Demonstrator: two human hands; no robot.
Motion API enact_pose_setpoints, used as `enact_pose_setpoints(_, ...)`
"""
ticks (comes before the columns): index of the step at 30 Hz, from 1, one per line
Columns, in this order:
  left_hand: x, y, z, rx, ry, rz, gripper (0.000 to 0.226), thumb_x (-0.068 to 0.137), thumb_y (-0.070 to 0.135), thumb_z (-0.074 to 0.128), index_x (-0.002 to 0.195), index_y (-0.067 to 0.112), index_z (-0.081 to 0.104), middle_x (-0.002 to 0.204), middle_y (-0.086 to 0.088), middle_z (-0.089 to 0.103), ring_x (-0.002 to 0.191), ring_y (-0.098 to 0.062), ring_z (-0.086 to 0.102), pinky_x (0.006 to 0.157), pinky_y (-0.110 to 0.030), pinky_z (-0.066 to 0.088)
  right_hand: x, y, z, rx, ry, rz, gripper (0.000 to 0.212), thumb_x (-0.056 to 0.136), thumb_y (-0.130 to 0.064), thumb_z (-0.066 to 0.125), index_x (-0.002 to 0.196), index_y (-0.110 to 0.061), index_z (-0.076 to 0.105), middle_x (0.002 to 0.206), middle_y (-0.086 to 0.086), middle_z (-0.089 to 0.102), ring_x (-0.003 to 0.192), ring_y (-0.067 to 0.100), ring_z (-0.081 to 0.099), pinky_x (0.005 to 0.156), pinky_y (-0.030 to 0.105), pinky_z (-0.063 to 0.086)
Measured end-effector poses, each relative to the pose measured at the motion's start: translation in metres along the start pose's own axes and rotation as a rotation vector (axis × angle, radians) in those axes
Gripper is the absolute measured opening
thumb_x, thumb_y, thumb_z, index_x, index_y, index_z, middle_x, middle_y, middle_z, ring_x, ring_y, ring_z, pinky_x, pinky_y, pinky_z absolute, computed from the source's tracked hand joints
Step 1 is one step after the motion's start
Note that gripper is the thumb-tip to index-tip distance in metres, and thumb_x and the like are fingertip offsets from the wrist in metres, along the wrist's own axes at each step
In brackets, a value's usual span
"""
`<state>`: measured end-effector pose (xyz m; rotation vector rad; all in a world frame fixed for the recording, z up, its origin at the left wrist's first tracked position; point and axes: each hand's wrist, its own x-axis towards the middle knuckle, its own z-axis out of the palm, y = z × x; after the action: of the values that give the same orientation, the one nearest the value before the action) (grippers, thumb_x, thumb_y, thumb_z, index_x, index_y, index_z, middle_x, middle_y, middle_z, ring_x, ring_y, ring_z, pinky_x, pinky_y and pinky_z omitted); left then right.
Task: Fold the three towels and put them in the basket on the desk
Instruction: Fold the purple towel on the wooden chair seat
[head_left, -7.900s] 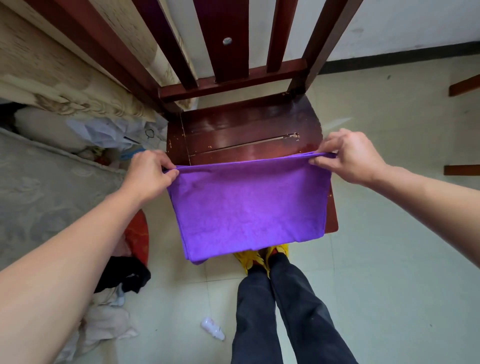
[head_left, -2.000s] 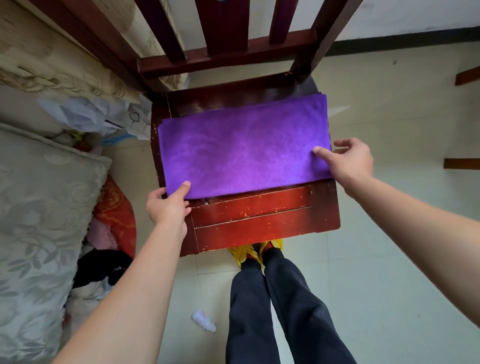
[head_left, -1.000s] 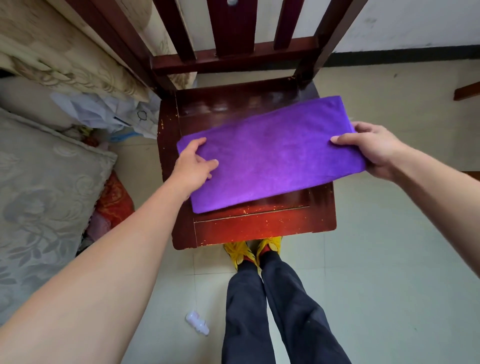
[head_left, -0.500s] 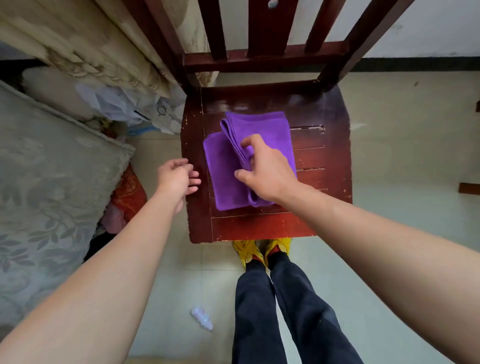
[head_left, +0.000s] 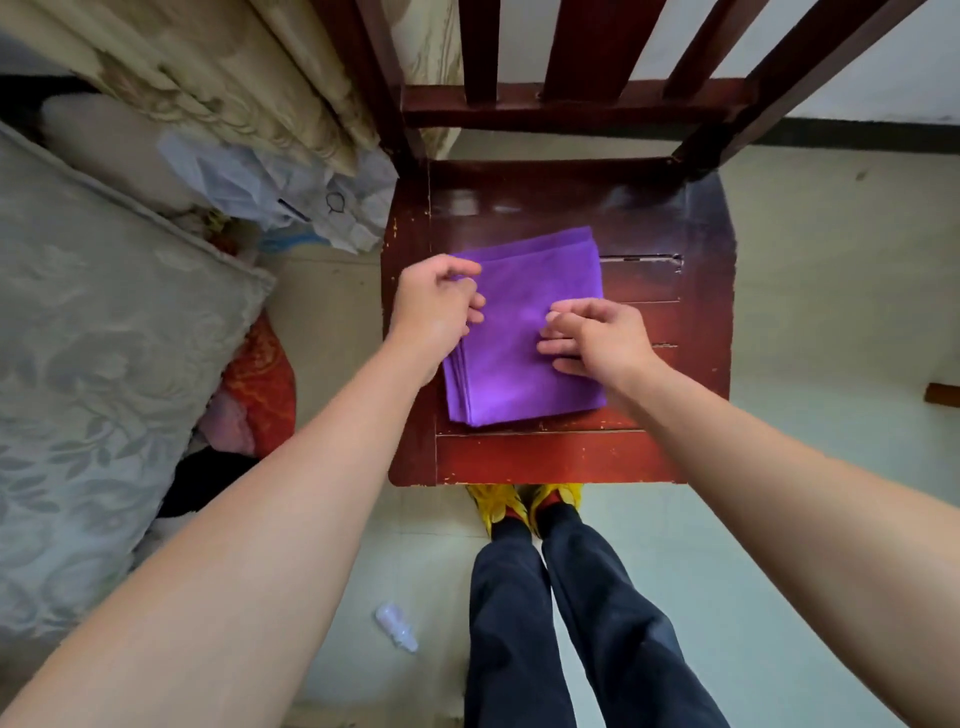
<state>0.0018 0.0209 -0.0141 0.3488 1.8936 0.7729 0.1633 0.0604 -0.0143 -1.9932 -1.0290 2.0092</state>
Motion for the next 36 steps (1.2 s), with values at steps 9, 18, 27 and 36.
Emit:
enact_pose_setpoints(9, 0.025, 0.010, 0.027, 0.446, -0.013, 0.118, 0.041, 0.076, 0.013, 0.060, 0.117, 0.019, 0.059, 0.086, -0.004, 0.068, 0.082, -0.024, 0.065, 0.075, -0.031, 0.053, 0.020, 0.007, -0.065, -0.309, 0.343, -0.117, 0.030, 0.072, -0.035, 0.081, 0.093, -0.020, 0.065, 0.081, 0.001, 0.071, 0.072, 0.016, 0.067, 0.070, 0.031, 0.054)
enact_pose_setpoints(18, 0.033, 0.031, 0.059, 0.491, -0.184, -0.022, 0.013, 0.086, 0.012, 0.059, 0.075, 0.009, 0.065, 0.071, -0.012, 0.070, 0.064, -0.026, 0.068, 0.061, -0.032, 0.057, -0.005, 0.035, -0.023, -0.735, 0.217, 0.028, 0.061, 0.067, -0.051, 0.079, 0.110, -0.023, 0.045, 0.109, 0.003, 0.064, 0.102, 0.032, 0.062, 0.073, 0.036, 0.043)
enact_pose_setpoints(27, 0.019, 0.064, 0.053, -0.127, -0.352, -0.532, 0.077, 0.069, 0.068, 0.067, 0.123, 0.020, 0.042, 0.111, -0.022, 0.057, 0.095, -0.045, 0.065, 0.078, -0.052, 0.057, -0.027, 0.020, -0.060, -1.012, 0.283, -0.708, 0.032, 0.070, -0.009, 0.064, 0.100, -0.011, 0.054, 0.097, 0.009, 0.053, 0.090, 0.034, 0.053, 0.062, 0.040, 0.044)
enact_pose_setpoints(36, 0.010, 0.018, 0.029, -0.158, -0.110, -0.309, 0.050, 0.065, -0.019, 0.046, 0.093, 0.020, 0.061, 0.096, -0.011, 0.061, 0.089, -0.028, 0.058, 0.074, -0.039, 0.051, -0.043, 0.071, -0.047, -1.340, 0.169, -1.062, 0.042, 0.077, -0.009, 0.054, 0.119, -0.016, 0.059, 0.114, 0.006, 0.060, 0.094, 0.032, 0.054, 0.070, 0.040, 0.041)
